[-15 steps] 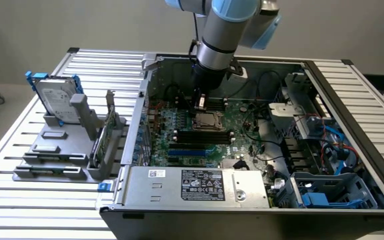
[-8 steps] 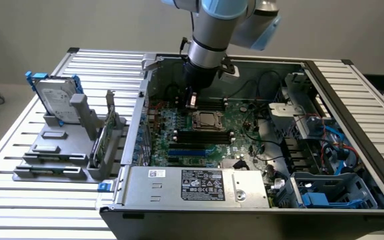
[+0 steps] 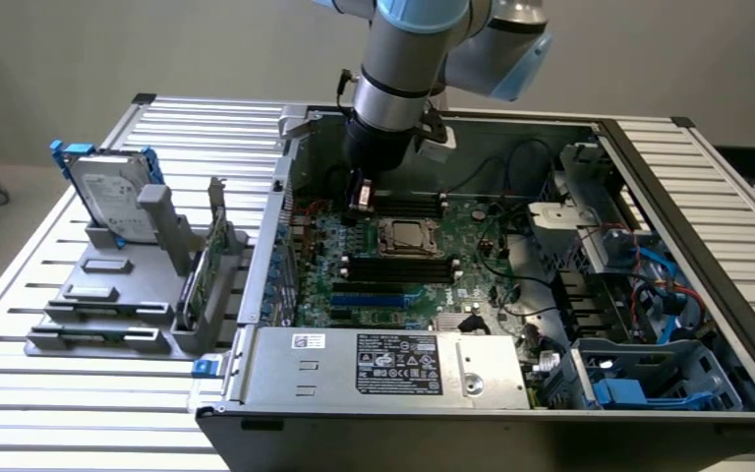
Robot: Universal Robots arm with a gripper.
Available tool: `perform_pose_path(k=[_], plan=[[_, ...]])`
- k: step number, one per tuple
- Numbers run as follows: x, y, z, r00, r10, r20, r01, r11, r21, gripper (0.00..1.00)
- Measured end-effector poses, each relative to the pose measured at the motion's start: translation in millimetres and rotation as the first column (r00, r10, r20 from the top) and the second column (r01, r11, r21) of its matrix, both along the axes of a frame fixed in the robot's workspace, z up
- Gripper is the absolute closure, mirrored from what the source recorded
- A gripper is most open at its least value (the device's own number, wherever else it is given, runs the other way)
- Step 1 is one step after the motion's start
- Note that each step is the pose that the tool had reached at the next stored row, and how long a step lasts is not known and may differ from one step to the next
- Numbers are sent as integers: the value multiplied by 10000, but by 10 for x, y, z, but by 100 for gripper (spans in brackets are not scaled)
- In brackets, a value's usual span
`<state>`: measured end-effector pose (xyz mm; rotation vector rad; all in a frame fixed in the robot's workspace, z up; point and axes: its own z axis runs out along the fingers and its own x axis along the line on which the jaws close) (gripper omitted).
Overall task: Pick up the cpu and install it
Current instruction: 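Close the cpu cover, then install the first cpu locking lever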
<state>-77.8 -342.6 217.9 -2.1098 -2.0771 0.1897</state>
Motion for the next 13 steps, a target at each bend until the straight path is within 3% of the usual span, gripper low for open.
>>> perform_pose_path(k=[13], plan=[[-29, -1, 0, 10000, -3, 4, 3, 10000, -1, 89]])
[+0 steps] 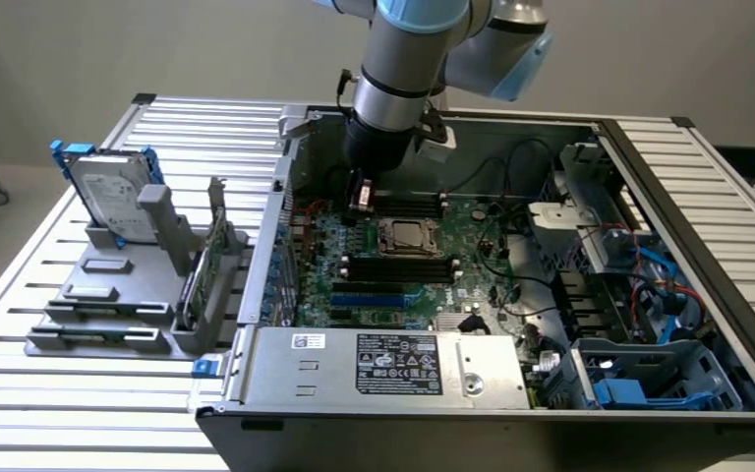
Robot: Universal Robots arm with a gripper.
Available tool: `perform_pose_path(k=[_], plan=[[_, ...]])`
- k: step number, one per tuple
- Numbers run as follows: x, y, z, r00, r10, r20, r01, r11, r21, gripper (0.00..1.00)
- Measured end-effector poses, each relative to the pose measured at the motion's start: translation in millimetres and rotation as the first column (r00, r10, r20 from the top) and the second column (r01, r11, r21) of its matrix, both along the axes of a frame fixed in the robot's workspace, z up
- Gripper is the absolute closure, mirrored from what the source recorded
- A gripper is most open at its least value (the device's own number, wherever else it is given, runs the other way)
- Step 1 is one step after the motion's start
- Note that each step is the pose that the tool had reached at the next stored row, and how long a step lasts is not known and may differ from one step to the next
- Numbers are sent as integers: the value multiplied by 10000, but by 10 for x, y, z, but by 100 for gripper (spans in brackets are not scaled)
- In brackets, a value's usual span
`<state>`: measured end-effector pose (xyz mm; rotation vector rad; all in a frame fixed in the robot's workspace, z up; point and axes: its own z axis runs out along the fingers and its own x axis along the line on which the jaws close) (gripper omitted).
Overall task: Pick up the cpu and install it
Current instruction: 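Install the first cpu locking lever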
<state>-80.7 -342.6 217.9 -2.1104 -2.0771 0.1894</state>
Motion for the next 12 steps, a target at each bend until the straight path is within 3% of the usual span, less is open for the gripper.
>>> perform_pose_path(k=[2, 4, 12], plan=[[-48, 1, 9, 10000, -23, 15, 23, 10000, 17, 89], [-69, 1, 23, 9999, -127, 16, 127, 9999, 87, 89], [-87, 1, 97, 9957, -922, 8, 921, 9954, 254, 89]])
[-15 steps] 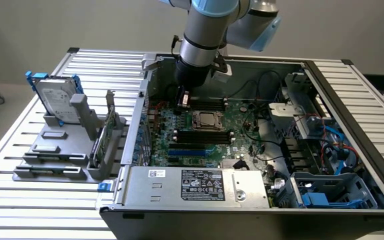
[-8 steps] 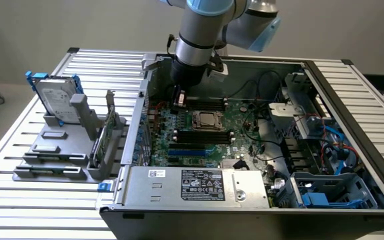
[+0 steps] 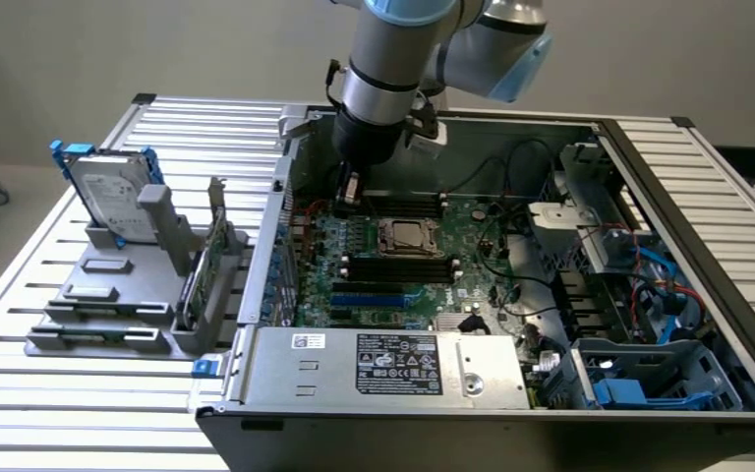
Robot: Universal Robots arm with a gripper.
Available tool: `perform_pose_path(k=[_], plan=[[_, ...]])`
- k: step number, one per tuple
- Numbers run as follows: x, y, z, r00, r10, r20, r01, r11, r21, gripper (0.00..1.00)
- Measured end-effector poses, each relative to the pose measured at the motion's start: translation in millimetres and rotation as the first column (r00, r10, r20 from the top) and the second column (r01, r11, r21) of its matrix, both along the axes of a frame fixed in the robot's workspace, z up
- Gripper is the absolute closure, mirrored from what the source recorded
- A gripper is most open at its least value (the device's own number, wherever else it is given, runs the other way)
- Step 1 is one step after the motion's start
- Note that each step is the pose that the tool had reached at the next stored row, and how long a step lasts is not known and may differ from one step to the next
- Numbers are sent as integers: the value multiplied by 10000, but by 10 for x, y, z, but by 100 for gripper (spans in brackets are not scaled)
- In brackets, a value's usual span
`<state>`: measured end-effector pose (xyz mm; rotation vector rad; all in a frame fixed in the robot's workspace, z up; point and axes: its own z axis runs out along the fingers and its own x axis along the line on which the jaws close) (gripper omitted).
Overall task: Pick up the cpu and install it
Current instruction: 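Install the first cpu locking lever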
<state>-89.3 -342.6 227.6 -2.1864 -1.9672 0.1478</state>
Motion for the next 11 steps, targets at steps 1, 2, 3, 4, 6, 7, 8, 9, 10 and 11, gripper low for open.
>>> perform_pose_path(k=[1, 2, 3, 4, 6, 7, 8, 9, 10, 11], plan=[[-1, 0, 11, 10000, -97, -1, 97, 10000, 16, 89], [-2, 0, 22, 9998, -208, 0, 208, 9998, 34, 89], [-3, 0, 32, 9995, -310, -1, 310, 9995, 49, 89], [-3, 0, 43, 9991, -414, -2, 414, 9991, 63, 89], [-4, 0, 62, 9980, -627, -2, 627, 9980, 90, 89], [-5, 0, 72, 9973, -732, -3, 732, 9973, 103, 89], [-6, 0, 83, 9966, -829, -5, 829, 9965, 116, 89], [-6, 0, 93, 9957, -922, -6, 922, 9957, 132, 89], [-6, 0, 101, 9949, -1012, -4, 1012, 9947, 151, 89], [-7, 0, 106, 9941, -1087, 2, 1087, 9939, 172, 89]])
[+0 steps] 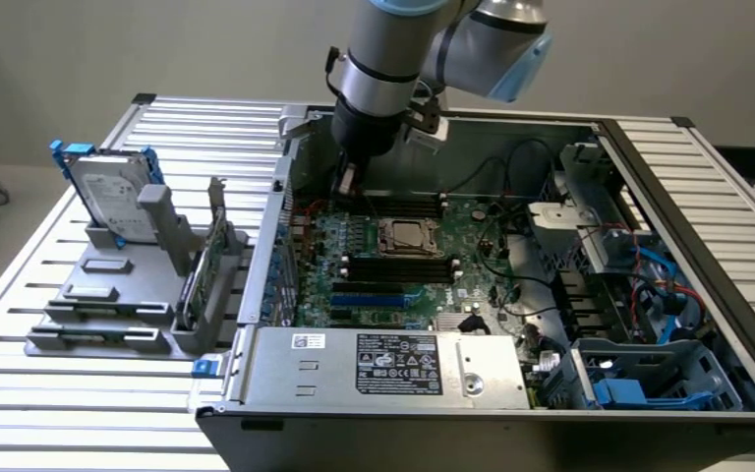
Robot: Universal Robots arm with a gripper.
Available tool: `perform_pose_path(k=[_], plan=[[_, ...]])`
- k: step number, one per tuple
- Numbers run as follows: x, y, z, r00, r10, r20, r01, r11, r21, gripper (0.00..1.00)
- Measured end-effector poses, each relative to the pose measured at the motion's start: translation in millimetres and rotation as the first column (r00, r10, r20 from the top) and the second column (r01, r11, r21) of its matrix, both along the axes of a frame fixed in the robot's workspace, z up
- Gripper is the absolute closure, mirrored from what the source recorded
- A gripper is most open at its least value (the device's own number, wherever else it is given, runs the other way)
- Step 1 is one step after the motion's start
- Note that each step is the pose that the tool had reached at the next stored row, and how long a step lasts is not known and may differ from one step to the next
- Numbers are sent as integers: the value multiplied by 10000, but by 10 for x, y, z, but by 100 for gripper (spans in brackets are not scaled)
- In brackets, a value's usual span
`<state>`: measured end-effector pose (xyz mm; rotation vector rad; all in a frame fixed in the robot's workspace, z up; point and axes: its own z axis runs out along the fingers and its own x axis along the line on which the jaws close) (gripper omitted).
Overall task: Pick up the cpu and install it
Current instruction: 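Install the first cpu locking lever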
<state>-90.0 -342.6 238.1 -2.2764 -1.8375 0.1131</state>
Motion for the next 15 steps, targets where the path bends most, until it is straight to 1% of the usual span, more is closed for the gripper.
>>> perform_pose_path(k=[2, 4, 5, 12, 14, 15], plan=[[0, 0, 5, 9999, -127, 23, 127, 9999, 64, 89], [0, 0, 8, 9997, -230, 56, 230, 9996, 166, 89], [-1, 0, 9, 9996, -276, 72, 274, 9994, 232, 89], [-4, 0, 11, 9981, -591, 185, 575, 9954, 767, 89], [-5, 0, 12, 9975, -677, 224, 654, 9938, 904, 89], [-5, 0, 14, 9971, -720, 250, 693, 9930, 956, 89]])
